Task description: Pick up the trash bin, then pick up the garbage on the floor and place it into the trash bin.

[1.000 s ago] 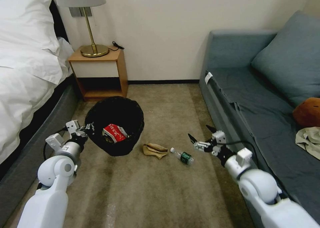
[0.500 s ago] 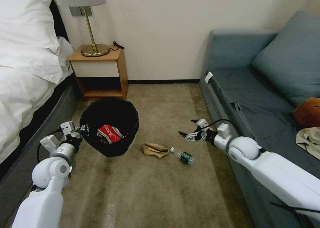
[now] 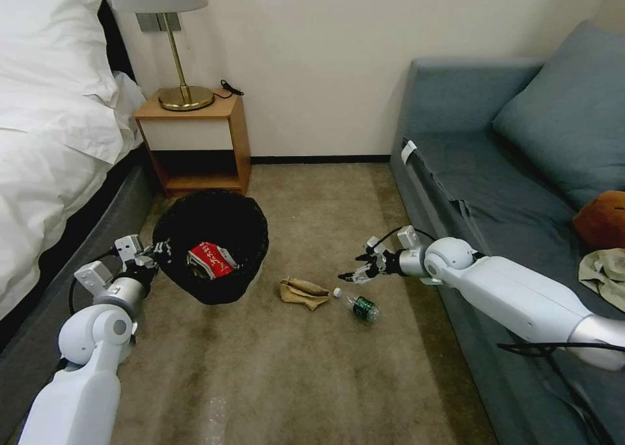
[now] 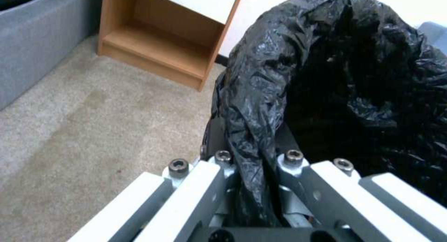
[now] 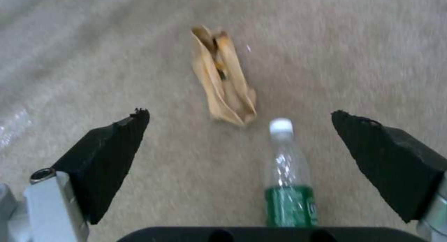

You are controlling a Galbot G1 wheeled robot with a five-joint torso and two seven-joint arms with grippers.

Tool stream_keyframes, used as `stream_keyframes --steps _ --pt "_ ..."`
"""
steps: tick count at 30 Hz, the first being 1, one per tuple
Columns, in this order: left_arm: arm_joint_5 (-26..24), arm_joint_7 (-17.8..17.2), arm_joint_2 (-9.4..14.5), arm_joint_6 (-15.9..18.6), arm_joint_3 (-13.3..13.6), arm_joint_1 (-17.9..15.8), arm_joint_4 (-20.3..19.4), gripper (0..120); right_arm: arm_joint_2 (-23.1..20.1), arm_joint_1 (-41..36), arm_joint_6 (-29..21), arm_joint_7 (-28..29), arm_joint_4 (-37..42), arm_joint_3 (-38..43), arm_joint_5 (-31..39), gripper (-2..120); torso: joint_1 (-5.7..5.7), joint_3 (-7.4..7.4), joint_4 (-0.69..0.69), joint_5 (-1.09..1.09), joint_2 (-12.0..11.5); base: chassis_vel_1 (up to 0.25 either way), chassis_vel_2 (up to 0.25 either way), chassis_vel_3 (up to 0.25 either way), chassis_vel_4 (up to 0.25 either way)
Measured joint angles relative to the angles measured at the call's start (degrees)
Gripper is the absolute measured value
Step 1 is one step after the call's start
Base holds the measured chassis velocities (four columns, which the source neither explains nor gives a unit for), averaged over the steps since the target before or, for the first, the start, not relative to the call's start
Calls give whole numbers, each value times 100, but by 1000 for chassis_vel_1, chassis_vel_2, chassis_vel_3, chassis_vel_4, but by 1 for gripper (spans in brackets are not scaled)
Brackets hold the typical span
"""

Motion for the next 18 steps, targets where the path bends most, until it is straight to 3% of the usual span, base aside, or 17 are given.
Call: stream_keyframes --steps 6,12,18 --pt "-10 20 22 0 14 -2 19 3 224 7 55 -351 -586 14 -295 100 0 0 0 0 0 0 0 0 0" --pt "-50 42 1 0 -9 21 -16 3 864 93 115 -1038 -1755 -85 -1036 100 0 0 -1 -2 0 0 0 0 0" --pt "-80 115 7 -16 -94 95 -8 3 1419 6 221 -1369 -2387 -75 -1474 100 0 0 2 0 0 0 0 0 0"
